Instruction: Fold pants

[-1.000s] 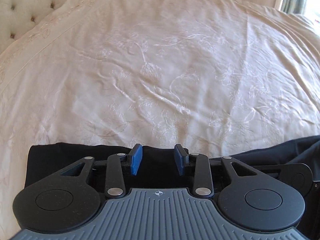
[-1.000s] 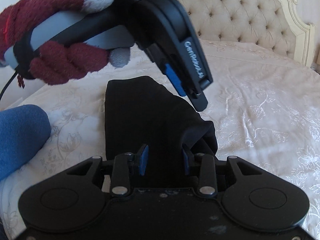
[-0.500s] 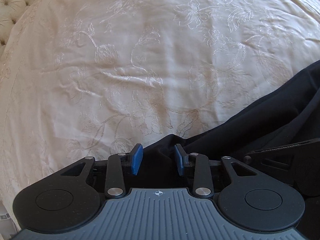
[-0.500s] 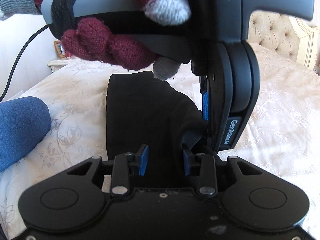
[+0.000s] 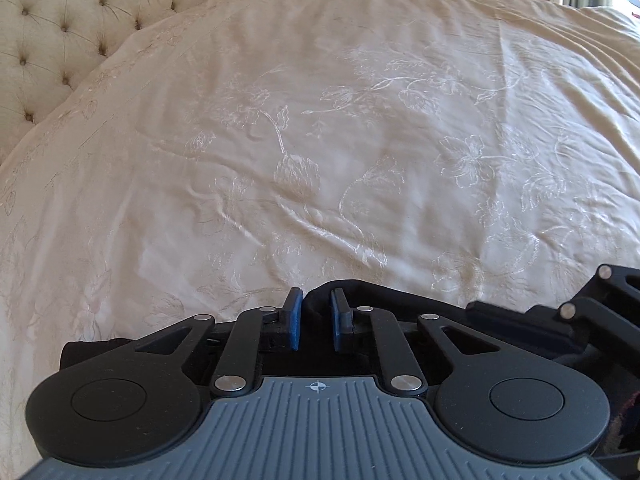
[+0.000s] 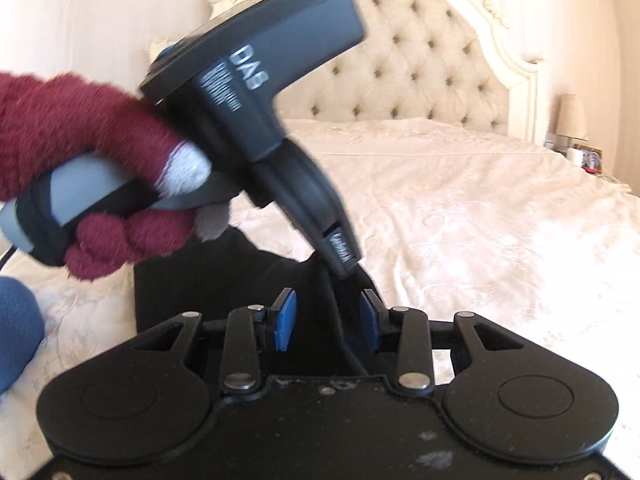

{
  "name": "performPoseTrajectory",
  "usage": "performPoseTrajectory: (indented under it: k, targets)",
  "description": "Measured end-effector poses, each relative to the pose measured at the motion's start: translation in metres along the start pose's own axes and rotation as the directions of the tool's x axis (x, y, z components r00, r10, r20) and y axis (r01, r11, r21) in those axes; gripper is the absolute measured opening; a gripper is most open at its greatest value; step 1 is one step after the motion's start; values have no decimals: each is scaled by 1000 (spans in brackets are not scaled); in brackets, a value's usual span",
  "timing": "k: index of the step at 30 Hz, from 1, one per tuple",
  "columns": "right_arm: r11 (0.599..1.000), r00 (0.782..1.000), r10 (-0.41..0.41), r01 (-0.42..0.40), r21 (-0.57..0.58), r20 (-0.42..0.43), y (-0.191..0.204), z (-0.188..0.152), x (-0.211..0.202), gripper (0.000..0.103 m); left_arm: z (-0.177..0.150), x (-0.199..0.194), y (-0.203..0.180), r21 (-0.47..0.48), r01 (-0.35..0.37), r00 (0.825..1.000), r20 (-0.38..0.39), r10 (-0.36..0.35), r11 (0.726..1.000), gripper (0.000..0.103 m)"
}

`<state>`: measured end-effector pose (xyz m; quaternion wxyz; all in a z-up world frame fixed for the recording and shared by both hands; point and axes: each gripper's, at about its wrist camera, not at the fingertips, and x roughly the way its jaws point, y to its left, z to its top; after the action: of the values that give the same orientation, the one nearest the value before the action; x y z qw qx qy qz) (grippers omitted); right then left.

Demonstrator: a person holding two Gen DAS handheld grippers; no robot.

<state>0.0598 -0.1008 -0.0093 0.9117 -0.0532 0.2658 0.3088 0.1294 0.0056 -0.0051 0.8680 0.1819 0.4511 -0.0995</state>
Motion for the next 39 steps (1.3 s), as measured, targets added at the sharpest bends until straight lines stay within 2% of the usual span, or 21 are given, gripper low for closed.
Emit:
performPoseTrajectory:
  k: [3,5,7,10,13,15,20,21,22,23,25,27,29,31,32,33,34,36,39]
  targets:
    - [994,997,-78,80,69,-24,-15,-1,3,38,4,13,2,-25,14,1000,-21,-14,1000,14]
    - [988,993,-108,112,108,-44,-25,-2,5,39,9,29,5,-64,35,997,-66,-39,997,15]
    - [985,994,-93,100,139,-56,-30,-3,6,39,16,45,10,-107,57,990,-119,-69,993,16]
    - [988,996,-58,67,137,-70,-26,-3,12,39,25,64,18,-196,79,984,-142,-108,977,18]
    - [995,994,-46,54,87,-96,-19,-6,19,39,36,72,22,-218,39,989,-129,-69,975,18]
    - [998,994,-12,19,66,-107,-16,-9,23,39,43,75,27,-219,13,993,-114,-39,976,18]
    - [994,990,111,-110,17,-83,-6,-13,22,36,51,60,40,-239,29,998,-56,-43,971,18]
    - [990,987,141,-140,19,-82,-5,-13,22,30,50,54,41,-235,36,998,-39,-46,971,18]
    - [983,980,183,-181,30,-81,-5,-12,22,8,47,49,42,-229,40,999,-24,-47,973,18]
    - [977,974,214,-211,36,-73,-5,-12,21,2,44,43,43,-227,38,999,-12,-42,973,18]
    - [966,965,260,-259,26,-34,-2,-11,15,4,34,35,45,-230,45,999,4,-45,972,18]
    - [951,950,308,-307,31,-41,5,-11,16,4,22,29,48,-242,63,998,6,-63,968,18]
    - [965,961,261,-260,15,-91,7,-15,24,4,10,26,50,-251,72,997,-2,-75,965,18]
    - [993,972,117,-116,15,-202,0,-23,44,4,-4,22,50,-254,65,998,-6,-69,965,18]
    - [999,961,30,-23,31,-275,-7,-28,55,1,-10,21,49,-251,61,998,-9,-66,966,18]
    - [997,941,-21,46,66,-339,-18,-35,66,0,-15,19,47,-244,62,998,-11,-67,968,18]
    - [989,935,-18,68,128,-355,-30,-39,69,0,-21,19,45,-236,64,998,-9,-68,970,18]
    - [957,937,31,72,281,-347,-48,-38,67,0,-30,17,37,-210,75,997,-1,-76,975,18]
    - [908,942,78,68,414,-325,-68,-43,69,0,-41,23,22,-168,100,995,7,-100,981,18]
